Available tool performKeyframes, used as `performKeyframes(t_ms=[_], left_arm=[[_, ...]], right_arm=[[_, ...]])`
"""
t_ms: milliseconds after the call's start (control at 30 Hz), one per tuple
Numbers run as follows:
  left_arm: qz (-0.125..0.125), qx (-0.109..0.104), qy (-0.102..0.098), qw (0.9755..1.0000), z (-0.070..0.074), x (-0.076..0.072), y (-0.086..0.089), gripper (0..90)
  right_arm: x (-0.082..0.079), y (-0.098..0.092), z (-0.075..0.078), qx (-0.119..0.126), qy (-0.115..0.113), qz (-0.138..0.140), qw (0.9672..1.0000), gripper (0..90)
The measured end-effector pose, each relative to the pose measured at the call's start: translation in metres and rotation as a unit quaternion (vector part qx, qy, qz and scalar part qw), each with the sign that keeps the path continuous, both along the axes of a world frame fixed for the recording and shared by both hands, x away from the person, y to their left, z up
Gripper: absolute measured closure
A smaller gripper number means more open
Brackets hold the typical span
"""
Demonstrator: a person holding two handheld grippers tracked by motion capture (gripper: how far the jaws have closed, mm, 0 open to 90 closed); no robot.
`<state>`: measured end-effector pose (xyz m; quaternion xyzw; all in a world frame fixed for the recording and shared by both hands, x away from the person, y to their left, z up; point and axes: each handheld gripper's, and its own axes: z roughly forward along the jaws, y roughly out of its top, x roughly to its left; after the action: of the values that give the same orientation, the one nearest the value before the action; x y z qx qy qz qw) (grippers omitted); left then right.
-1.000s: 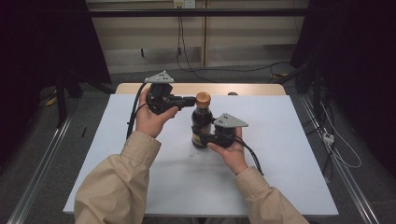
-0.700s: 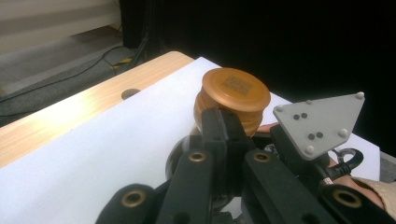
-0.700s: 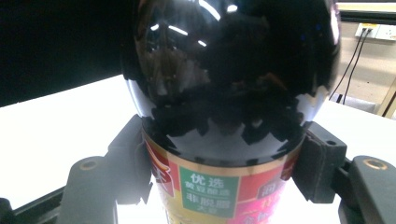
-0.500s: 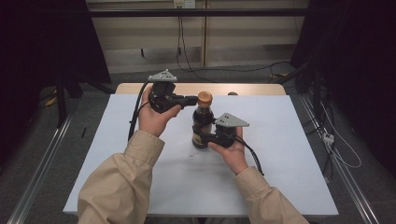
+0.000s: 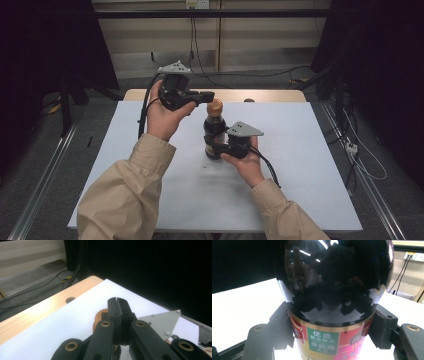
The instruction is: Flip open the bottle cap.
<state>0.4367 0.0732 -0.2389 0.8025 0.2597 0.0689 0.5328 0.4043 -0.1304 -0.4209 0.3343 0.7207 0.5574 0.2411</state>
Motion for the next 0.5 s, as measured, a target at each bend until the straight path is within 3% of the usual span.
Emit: performKeyframes(t_ms=[233, 500], left_arm=[[0.002, 0.016, 0.008, 0.9998, -0.007, 0.0, 0.01, 90.0], [0.002, 0.021, 0.023, 0.9995, -0.024, 0.001, 0.012, 90.0]], right_arm=[[0.001, -0.002, -0.001, 0.005, 0.003, 0.001, 1.0, 31.1], [0.001, -0.003, -0.001, 0.007, 0.004, 0.002, 1.0, 30.9]])
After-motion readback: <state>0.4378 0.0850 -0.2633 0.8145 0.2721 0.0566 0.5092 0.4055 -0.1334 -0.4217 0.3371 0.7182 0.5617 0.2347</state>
